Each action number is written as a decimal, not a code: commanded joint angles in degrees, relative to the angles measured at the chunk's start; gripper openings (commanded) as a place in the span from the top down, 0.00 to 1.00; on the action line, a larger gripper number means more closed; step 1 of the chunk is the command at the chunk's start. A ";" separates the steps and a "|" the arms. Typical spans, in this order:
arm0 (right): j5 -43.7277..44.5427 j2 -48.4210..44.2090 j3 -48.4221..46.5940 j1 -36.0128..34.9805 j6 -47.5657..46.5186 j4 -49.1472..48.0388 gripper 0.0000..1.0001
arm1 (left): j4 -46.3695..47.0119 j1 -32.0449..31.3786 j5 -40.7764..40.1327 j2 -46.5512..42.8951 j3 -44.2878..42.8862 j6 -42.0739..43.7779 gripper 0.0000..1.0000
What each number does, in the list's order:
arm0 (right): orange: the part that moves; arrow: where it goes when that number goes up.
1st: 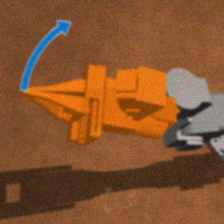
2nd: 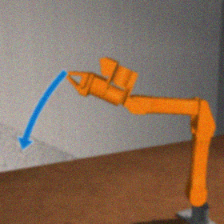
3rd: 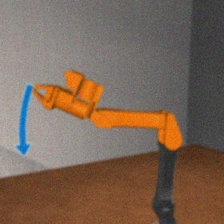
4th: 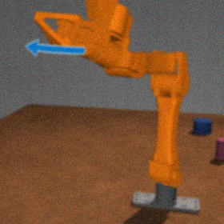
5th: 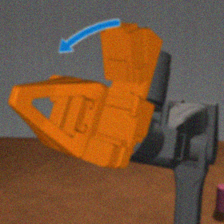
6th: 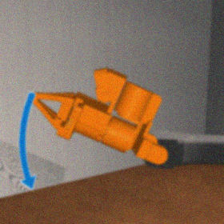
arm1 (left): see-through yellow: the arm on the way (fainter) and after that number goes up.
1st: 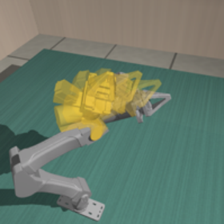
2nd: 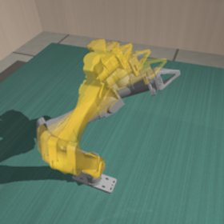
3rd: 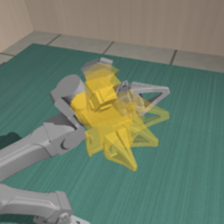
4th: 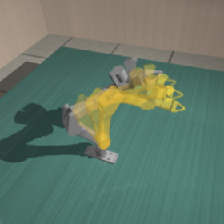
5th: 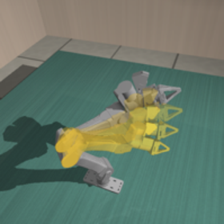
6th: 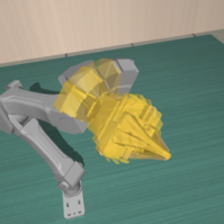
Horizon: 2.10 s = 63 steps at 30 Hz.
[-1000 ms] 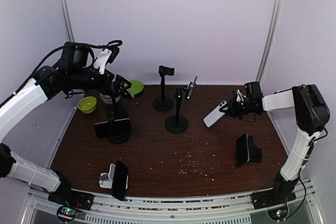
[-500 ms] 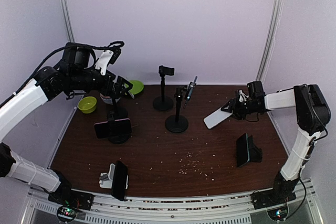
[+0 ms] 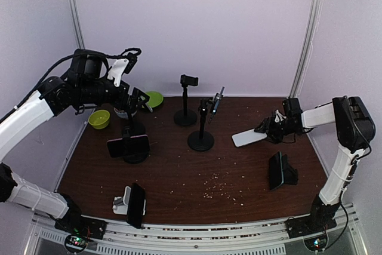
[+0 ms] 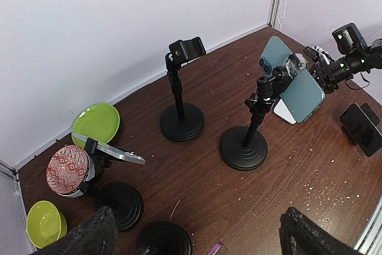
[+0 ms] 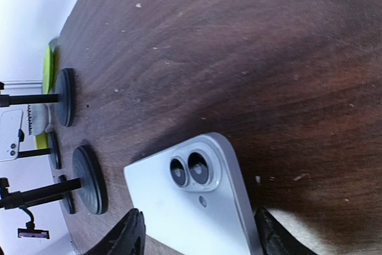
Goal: Remove the phone from the phone stand
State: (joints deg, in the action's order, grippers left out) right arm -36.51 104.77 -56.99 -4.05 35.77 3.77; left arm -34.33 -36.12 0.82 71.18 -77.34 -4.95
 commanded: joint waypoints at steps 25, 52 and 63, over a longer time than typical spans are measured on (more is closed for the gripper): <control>16.62 -30.90 5.41 -3.09 -7.73 15.97 0.05 | 6.77 -11.77 -3.73 6.68 1.83 4.63 0.05; 10.55 -53.96 20.01 -8.60 -2.76 3.24 0.07 | 12.99 -17.32 -10.09 42.23 -32.01 0.04 0.10; 9.35 -55.68 20.86 -8.60 -4.19 4.54 0.07 | 10.95 -17.32 -16.40 48.00 -40.07 0.01 0.22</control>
State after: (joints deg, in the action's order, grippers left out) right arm -25.85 49.32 -36.62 -12.32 32.67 9.13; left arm -24.12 -53.52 -12.69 117.49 -113.21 -5.43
